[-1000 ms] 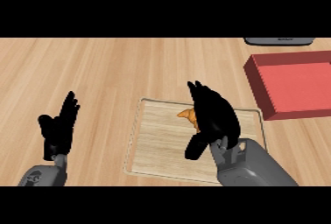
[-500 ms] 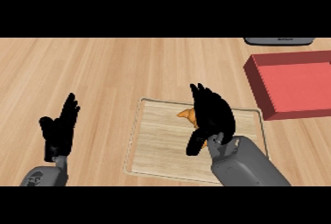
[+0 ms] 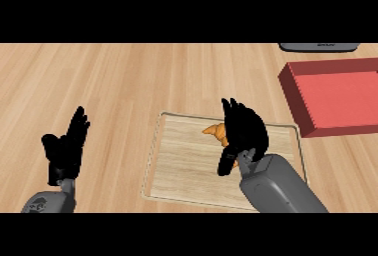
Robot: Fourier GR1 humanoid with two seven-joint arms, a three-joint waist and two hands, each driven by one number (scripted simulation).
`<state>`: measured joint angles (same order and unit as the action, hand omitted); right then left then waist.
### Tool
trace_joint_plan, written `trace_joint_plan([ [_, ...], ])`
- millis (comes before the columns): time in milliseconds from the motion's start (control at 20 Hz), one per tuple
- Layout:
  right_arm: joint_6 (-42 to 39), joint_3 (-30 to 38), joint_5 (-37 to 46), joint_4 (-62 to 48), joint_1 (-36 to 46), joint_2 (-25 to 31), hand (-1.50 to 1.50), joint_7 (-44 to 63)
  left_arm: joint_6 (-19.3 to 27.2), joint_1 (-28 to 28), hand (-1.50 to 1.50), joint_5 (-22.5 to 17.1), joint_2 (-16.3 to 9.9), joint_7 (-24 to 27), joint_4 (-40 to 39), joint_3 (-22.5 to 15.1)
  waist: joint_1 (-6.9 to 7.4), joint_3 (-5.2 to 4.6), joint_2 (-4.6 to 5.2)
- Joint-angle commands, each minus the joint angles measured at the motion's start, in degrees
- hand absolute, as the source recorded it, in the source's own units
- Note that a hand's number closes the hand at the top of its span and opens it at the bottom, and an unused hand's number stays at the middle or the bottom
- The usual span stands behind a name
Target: Pick the croissant from the tray and place it in the cardboard box
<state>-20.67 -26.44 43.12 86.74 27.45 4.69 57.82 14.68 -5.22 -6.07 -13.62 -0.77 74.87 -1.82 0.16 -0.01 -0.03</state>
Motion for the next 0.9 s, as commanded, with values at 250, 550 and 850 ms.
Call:
trace_joint_plan([
  [250, -1.61, 3.54, 4.45, -7.06, 2.84, -4.54, -1.50, 0.78, -0.57, 2.89, 0.00, 1.95, 2.48, 2.17, 0.62, 0.19, 0.17, 0.01, 0.02],
  [550, -0.43, 6.34, 6.44, -9.95, 1.74, -4.44, -1.50, -4.37, -2.73, 2.02, 0.00, 1.54, 1.90, 1.74, -0.57, 2.68, 0.06, 0.01, 0.03],
  [850, 5.53, 5.61, 8.82, -17.81, 0.50, -4.67, -1.50, -9.94, -2.92, 1.68, 0.00, 3.58, 3.04, 0.72, -0.33, 2.35, 0.13, 0.02, 0.08],
])
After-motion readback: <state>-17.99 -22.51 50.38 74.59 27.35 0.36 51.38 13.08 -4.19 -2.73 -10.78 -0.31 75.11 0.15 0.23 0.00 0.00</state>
